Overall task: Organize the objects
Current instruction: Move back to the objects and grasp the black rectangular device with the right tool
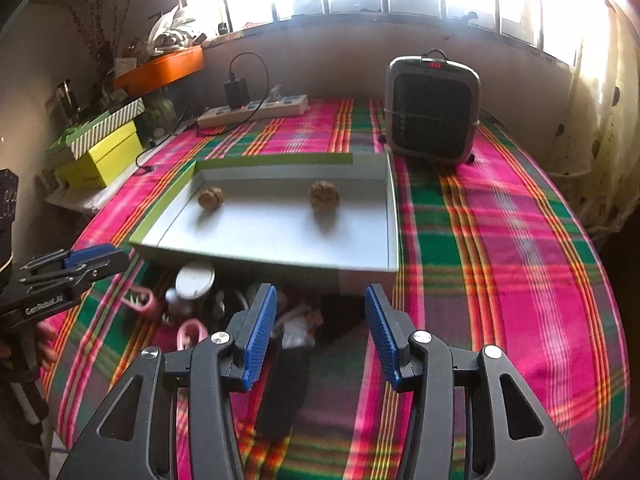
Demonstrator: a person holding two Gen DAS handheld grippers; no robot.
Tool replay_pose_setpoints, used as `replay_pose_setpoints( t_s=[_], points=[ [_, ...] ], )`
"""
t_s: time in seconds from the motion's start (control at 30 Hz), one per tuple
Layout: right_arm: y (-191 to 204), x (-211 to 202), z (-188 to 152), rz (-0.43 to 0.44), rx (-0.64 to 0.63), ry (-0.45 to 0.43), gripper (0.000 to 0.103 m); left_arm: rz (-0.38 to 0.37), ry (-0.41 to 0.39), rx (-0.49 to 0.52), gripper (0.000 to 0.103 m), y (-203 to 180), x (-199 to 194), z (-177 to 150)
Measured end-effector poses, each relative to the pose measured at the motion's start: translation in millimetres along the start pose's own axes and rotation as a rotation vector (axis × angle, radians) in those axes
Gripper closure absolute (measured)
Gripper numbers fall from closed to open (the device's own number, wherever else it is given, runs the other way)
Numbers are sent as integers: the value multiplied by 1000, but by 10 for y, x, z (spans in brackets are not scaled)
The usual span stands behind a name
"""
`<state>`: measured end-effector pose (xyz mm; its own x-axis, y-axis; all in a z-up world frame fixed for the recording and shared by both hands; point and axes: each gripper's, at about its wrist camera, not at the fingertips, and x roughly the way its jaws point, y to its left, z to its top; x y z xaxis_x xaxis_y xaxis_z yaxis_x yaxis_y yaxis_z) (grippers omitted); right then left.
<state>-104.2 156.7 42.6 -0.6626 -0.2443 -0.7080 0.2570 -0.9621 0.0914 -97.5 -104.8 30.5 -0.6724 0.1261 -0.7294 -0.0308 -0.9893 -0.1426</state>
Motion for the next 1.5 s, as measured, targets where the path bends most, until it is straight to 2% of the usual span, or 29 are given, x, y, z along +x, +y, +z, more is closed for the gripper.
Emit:
replay_pose_setpoints(
  t_s=[0.13, 0.43, 0.67, 0.87, 1.27, 1.5],
  points=[
    [11, -25, -90, 13, 13, 11, 49, -26, -2, 8, 66, -21, -14, -55],
    [91, -10, -279, 32, 8, 56, 48, -63, 11, -5, 65, 2, 29, -97],
    [187, 86, -344, -15, -48, 100, 48, -105, 38, -4, 65, -4, 94, -150],
    [132, 108, -377, -48, -42, 107, 48, -137, 53, 14, 65, -59, 92, -210],
    [104, 75, -393, -31, -36, 96, 77, -158, 80, 35, 65, -171, 19, -333],
    [86, 69, -397, -32, -32, 88, 78, -171, 93, 59, 65, -295, -45, -410]
  ],
)
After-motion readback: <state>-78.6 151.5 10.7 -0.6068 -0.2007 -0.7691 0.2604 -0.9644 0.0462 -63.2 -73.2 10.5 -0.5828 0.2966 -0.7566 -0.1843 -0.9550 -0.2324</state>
